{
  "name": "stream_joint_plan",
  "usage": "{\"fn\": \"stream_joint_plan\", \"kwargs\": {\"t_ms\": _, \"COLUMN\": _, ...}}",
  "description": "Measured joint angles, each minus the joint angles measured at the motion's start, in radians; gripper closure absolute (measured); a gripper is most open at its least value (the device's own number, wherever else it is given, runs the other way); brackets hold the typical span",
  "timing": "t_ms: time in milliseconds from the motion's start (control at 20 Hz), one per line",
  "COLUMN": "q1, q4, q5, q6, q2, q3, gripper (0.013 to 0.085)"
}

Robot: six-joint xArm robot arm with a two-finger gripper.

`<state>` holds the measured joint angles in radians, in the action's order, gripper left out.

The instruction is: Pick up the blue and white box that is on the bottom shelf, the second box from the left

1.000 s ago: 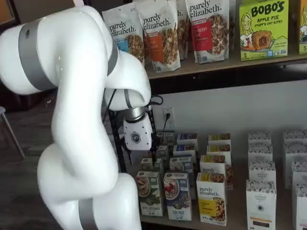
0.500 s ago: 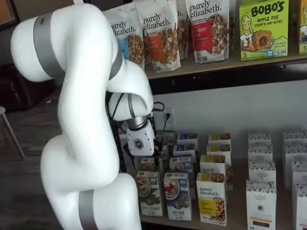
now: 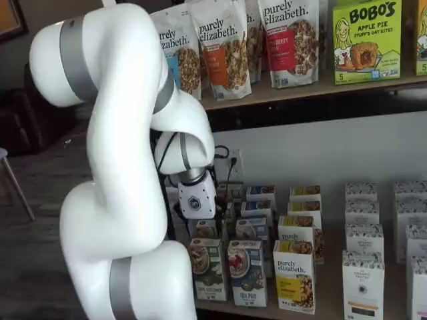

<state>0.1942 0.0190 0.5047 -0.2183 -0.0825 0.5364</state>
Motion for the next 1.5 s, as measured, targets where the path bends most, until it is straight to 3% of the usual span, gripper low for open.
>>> {"fn": "stream_joint_plan", "kwargs": {"t_ms": 600, "q1": -0.069, "q4": 0.007, "q5": -0.156, "q6": 0.062, "q2": 0.143, "q3": 0.034, "gripper": 0.013}}
{"fn": "stream_joint_plan", "kwargs": {"t_ms": 850, "q1": -0.102, "q4": 0.052, "q5": -0.201, "q6": 0.053, "q2": 0.224, "q3": 0.079, "gripper": 0.013}}
{"fn": "stream_joint_plan", "kwargs": {"t_ms": 1400, "q1": -0.101, "q4": 0.056, "q5": -0.272, "q6": 0.049, "q2": 0.387, "q3": 0.179, "gripper": 0.013}}
{"fn": "stream_joint_plan", "kwargs": {"t_ms": 1500, "q1": -0.099, "q4": 0.03, "q5": -0.284, "q6": 0.072, "q2": 0.406, "q3": 0.189, "gripper": 0.013}}
